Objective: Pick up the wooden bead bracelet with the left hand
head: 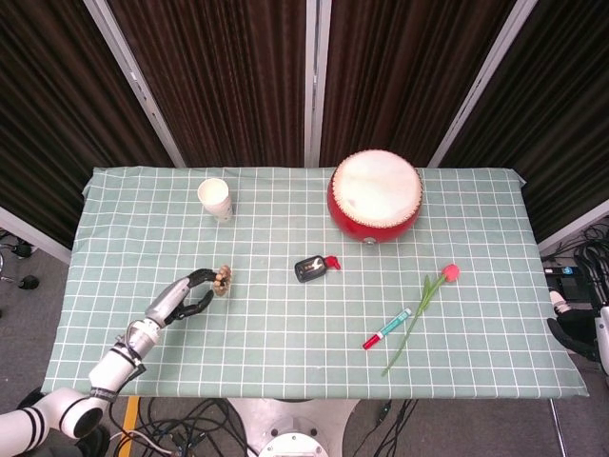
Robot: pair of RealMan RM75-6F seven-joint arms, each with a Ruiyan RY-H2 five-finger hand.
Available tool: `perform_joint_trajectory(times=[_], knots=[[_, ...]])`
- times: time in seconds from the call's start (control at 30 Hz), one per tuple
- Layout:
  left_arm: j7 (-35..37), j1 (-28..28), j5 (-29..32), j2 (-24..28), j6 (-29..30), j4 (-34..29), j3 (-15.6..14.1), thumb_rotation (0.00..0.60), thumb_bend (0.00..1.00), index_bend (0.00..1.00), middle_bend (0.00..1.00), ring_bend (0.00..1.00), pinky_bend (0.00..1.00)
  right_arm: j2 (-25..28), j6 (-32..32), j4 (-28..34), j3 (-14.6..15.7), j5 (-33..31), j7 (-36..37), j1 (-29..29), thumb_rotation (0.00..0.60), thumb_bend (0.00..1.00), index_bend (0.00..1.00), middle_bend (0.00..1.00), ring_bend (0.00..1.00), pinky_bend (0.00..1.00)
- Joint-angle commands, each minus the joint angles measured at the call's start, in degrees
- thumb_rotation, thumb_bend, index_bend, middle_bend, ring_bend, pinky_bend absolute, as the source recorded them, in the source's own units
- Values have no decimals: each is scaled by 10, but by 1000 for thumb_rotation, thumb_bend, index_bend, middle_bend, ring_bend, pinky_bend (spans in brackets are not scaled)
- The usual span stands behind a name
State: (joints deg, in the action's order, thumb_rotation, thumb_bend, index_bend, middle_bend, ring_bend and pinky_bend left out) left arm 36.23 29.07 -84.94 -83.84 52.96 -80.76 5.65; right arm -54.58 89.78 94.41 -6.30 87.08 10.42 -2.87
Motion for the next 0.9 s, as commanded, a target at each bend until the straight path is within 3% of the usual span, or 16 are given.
perform_joint_trajectory(times=[0.03, 0.13, 0.2, 0.3, 0.47, 0.63, 0.9], knots=[[-254, -13, -3, -29, 82, 43, -3, 386, 331, 238, 235, 53, 74, -1, -4, -2, 2, 0, 3, -1, 600, 132, 0, 0, 0, 0], [-314, -27, 11, -18, 121, 26, 10, 551, 304, 303, 255, 69, 72, -4, -10, -5, 3, 0, 6, -3, 600, 131, 0, 0, 0, 0], [-320, -42, 15, -15, 163, 23, 21, 600, 303, 351, 321, 153, 84, -5, -15, -6, 5, 0, 8, -5, 600, 131, 0, 0, 0, 0], [-305, -66, 30, 6, 206, 14, 35, 600, 295, 369, 390, 244, 92, -5, -22, -8, 7, 0, 9, -7, 600, 132, 0, 0, 0, 0], [-292, -109, 38, 45, 272, 31, 42, 600, 284, 365, 389, 236, 88, -2, -47, -9, 15, 0, 13, -15, 600, 145, 0, 0, 0, 0], [-272, -156, 43, 110, 283, 23, 9, 600, 284, 300, 284, 112, 50, -3, -65, -15, 22, 11, 24, -25, 600, 191, 0, 0, 0, 0], [-311, -233, 37, 162, 351, -50, -30, 600, 283, 279, 252, 102, 45, -26, -58, -40, 33, 38, 43, -27, 600, 200, 0, 0, 0, 0]])
